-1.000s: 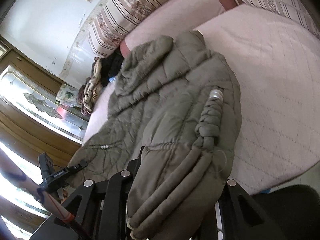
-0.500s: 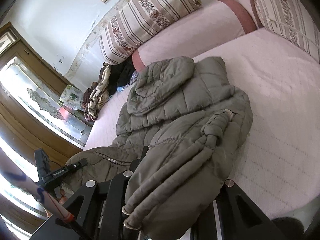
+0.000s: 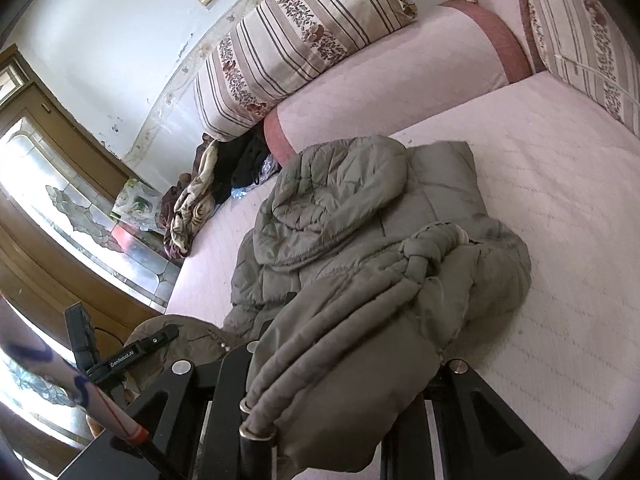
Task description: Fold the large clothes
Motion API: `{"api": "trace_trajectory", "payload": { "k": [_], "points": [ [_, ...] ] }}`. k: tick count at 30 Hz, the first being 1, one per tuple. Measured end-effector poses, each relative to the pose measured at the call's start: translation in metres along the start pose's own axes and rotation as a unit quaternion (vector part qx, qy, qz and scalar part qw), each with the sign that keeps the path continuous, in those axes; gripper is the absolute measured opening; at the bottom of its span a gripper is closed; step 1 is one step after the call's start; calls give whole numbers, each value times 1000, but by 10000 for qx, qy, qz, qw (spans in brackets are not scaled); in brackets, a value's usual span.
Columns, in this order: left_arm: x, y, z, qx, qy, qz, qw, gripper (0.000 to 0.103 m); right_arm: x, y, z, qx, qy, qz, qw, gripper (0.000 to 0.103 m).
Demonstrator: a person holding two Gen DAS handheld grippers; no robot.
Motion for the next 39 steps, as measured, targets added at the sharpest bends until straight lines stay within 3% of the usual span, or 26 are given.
{"api": "trace_trajectory", "payload": {
  "k": [12, 22, 31, 39],
  "points": [
    [42, -10, -67, -134, 70, -207, 9997, 34, 43, 5, -72, 123, 154, 303, 9993, 21],
    [98, -34, -130, -383, -163, -440, 9982, 34, 106, 7, -130, 287, 45, 749, 9968, 21],
    [142, -65, -157, -629, -321, -763, 9946, 35, 147, 21, -157, 326, 9, 1218, 9920, 21],
    [176, -86, -161, -871, -487, -1013, 9898, 38, 183, 36, -164, 311, -43, 1623, 9862, 22]
  ]
}}
Point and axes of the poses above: each gripper's, at about its wrist camera, not at the fingertips, and x roughly the way its jaws point, y to its right, z to its underside, the point moved 9 cm from there along x, roughly the way its jaws point, and after that the axes turned 13 degrees about z, right-handed, at the moved point
